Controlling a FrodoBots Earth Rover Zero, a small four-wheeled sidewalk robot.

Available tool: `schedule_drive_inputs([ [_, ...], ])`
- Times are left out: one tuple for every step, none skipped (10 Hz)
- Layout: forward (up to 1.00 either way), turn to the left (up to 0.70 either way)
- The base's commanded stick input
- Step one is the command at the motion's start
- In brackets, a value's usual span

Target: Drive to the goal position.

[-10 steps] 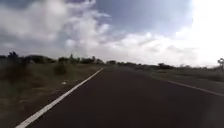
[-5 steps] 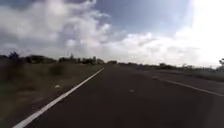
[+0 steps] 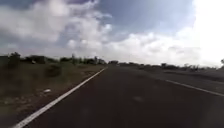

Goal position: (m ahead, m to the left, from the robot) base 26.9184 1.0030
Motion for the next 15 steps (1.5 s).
schedule_drive_inputs([
  [1.00,0.00],
  [1.00,0.00],
  [1.00,0.00],
  [1.00,0.00],
  [1.00,0.00],
  [1.00,0.00],
  [1.00,0.00],
  [1.00,0.00],
  [1.00,0.00],
  [1.00,0.00],
  [1.00,0.00],
  [1.00,0.00],
  [1.00,0.00],
  [1.00,0.00],
  [1.00,0.00],
])
